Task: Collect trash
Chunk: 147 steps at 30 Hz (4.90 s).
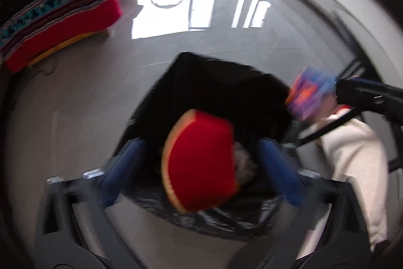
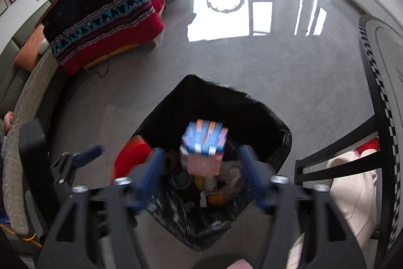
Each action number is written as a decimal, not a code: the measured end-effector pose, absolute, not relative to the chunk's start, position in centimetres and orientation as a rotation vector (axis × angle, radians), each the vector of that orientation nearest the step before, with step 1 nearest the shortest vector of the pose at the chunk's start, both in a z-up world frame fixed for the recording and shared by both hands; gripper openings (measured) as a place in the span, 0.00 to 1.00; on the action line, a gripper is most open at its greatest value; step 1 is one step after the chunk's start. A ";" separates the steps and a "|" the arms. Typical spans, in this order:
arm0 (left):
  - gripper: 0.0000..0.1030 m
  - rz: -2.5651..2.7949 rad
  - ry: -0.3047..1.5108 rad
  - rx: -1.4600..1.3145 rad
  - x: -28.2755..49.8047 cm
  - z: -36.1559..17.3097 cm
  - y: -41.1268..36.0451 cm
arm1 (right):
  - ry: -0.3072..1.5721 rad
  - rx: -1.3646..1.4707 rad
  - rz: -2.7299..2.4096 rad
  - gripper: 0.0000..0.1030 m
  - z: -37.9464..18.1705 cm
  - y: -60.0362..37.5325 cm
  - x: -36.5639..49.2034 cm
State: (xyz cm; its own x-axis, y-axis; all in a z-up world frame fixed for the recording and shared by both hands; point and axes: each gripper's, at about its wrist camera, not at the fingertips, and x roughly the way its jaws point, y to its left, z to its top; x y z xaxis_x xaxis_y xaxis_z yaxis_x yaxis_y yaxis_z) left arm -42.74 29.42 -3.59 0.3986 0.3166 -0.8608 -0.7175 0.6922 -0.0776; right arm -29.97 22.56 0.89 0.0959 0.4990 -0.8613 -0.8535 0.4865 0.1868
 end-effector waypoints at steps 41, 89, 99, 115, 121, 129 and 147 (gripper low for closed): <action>0.94 0.455 0.953 -0.369 -30.4 0.8 24.0 | 0.966 -0.211 0.888 0.83 3.1 12.8 -20.7; 0.94 -0.078 0.938 -0.031 0.6 3.3 0.9 | 0.907 0.108 0.198 0.83 2.3 -20.3 -0.1; 0.94 -0.060 0.962 -0.041 1.8 1.7 0.8 | 0.924 0.084 0.159 0.83 0.8 -20.9 0.9; 0.94 -0.026 0.967 0.025 2.2 1.4 0.1 | 0.935 -0.040 0.138 0.97 -0.1 -19.4 1.6; 0.94 -0.025 0.968 0.026 2.2 1.3 0.1 | 0.936 -0.054 0.130 0.97 -0.1 -18.9 1.5; 0.94 -0.025 0.967 0.026 2.3 1.3 0.1 | 0.936 -0.054 0.131 0.97 0.0 -18.9 1.5; 0.94 -0.025 0.967 0.026 2.2 1.3 0.1 | 0.936 -0.054 0.131 0.97 -0.1 -19.0 1.6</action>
